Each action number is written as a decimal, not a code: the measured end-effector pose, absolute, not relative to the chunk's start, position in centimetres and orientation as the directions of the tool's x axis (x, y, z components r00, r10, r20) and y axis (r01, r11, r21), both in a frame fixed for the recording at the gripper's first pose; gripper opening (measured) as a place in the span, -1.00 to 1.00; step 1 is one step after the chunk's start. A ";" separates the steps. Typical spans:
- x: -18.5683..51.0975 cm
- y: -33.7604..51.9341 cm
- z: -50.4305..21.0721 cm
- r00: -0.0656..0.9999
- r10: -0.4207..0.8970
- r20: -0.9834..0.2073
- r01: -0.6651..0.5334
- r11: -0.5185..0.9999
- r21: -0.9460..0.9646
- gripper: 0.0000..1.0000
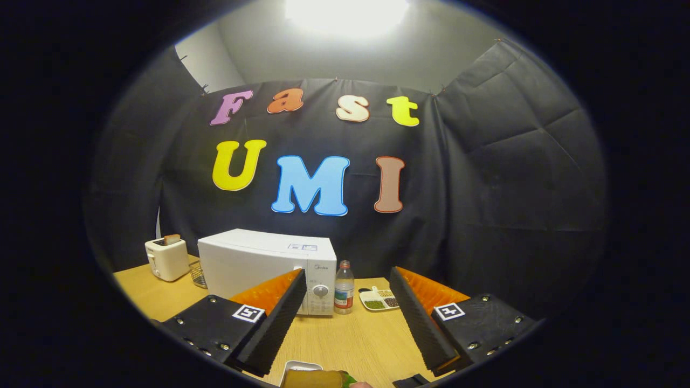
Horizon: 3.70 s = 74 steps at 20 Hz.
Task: Open the microwave, put the food inside, and close the microwave door.
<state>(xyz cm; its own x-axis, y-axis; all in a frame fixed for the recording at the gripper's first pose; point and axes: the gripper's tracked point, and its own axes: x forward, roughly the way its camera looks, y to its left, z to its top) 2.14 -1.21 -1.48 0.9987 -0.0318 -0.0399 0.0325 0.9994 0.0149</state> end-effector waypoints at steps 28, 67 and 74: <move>11.1 6.1 -5.9 0.979 0.175 -0.103 -0.168 0.983 0.073 0.98; 21.3 12.3 -18.9 0.869 0.236 -0.434 -0.222 0.971 0.082 -0.89; 15.1 14.2 -18.2 0.848 0.261 -0.461 -0.232 0.965 0.119 -0.90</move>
